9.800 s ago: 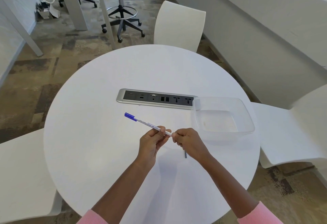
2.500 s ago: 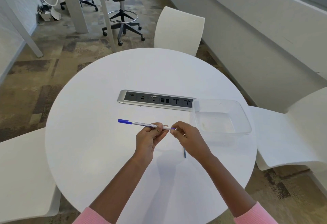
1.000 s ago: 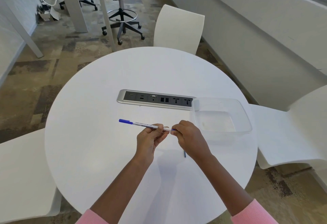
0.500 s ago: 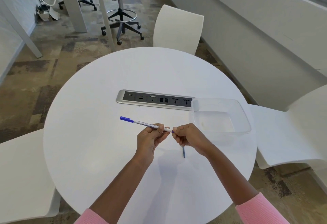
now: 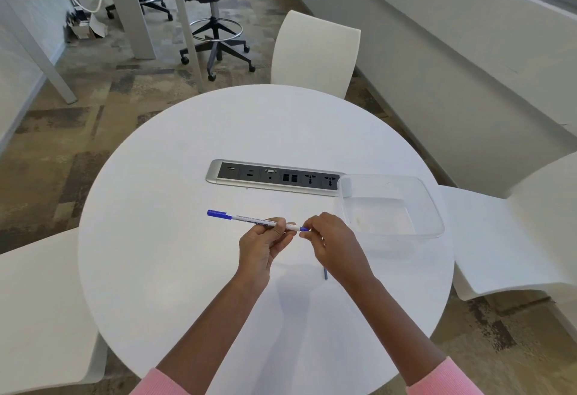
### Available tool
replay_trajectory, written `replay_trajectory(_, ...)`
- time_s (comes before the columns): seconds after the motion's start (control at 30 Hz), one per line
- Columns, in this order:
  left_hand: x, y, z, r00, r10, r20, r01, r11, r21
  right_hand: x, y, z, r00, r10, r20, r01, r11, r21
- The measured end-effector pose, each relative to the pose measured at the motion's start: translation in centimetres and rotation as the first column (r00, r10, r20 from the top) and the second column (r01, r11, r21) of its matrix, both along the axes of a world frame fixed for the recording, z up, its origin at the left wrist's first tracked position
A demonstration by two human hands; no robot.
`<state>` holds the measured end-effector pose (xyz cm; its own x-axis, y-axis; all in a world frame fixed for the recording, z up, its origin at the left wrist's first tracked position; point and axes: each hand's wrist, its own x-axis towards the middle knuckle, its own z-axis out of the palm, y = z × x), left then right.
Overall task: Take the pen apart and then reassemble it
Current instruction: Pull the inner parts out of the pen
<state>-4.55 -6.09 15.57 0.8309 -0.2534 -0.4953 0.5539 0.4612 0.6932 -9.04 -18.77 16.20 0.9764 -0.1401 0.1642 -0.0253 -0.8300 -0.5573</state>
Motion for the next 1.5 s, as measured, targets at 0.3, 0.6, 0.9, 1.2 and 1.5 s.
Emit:
replay_trajectory(0.3,0.0,-0.1,-0.1,1.000,-0.016,0.016,0.016,1.000,0.012,0.3,-0.2,0.8,0.989,0.025,-0.148,-0.009,0.994,0.107)
replay_trajectory(0.6,0.0,-0.2,-0.1,1.000,-0.019,0.023,0.019,1.000,0.003,0.8,-0.5,1.6,0.913,0.066,-0.402,0.234,0.722,0.651)
replay_trajectory(0.9,0.4,-0.1,0.1,1.000,0.009,0.007,-0.009,1.000,-0.006,0.1,0.4,0.4,0.997,-0.040,-0.071,0.051,0.987,0.151)
replay_trajectory(1.2,0.0,-0.1,-0.1,1.000,-0.009,-0.004,0.009,1.000,-0.012,0.2,0.3,0.4,0.996,0.005,-0.088,-0.004,1.000,0.013)
replay_trajectory(1.5,0.1,-0.3,-0.3,1.000,-0.023,0.007,0.023,1.000,-0.003,0.8,-0.1,1.9,0.911,0.005,-0.412,0.212,0.852,0.479)
